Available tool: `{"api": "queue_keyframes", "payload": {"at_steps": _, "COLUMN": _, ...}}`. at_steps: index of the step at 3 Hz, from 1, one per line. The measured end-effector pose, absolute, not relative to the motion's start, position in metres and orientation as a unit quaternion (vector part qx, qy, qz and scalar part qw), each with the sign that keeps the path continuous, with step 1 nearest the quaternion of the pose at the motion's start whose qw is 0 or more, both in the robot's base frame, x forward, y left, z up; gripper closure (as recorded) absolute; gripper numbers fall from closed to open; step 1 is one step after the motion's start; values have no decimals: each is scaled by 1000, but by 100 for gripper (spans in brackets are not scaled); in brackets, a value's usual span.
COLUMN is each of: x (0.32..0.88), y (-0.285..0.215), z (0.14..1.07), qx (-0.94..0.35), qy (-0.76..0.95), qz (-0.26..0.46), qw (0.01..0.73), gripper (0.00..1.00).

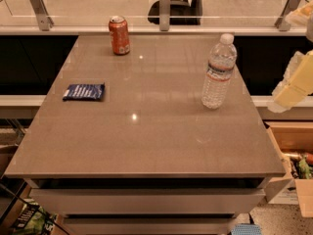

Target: Move water bottle near coke can

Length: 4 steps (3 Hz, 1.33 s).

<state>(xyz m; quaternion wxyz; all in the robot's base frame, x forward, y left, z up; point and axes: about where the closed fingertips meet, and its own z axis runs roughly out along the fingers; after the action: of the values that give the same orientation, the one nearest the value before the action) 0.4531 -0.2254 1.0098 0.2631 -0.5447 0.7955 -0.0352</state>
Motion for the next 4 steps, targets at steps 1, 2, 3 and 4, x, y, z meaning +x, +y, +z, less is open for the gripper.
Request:
{"api": "queue_keyframes", "payload": {"at_steps": 1, "x": 462, "y": -232, "z": 1009, "qx": -517, "qy": 805, "qz": -17, "qw": 291, "gripper": 0}}
{"api": "queue_keyframes", "payload": {"at_steps": 2, "x": 471, "y": -234, "z": 1002, "qx": -493, "qy": 808, "qz": 6, "qw": 323, "gripper": 0}}
{"api": "queue_keyframes", "payload": {"at_steps": 3, "x": 477, "y": -231, "z": 994, "qx": -468, "qy": 803, "qz": 29, "qw": 368, "gripper": 0}}
{"api": "queue_keyframes", "payload": {"at_steps": 4, "x": 483, "y": -227, "z": 983, "qx": -434, "qy": 794, "qz": 50, "qw": 423, "gripper": 0}}
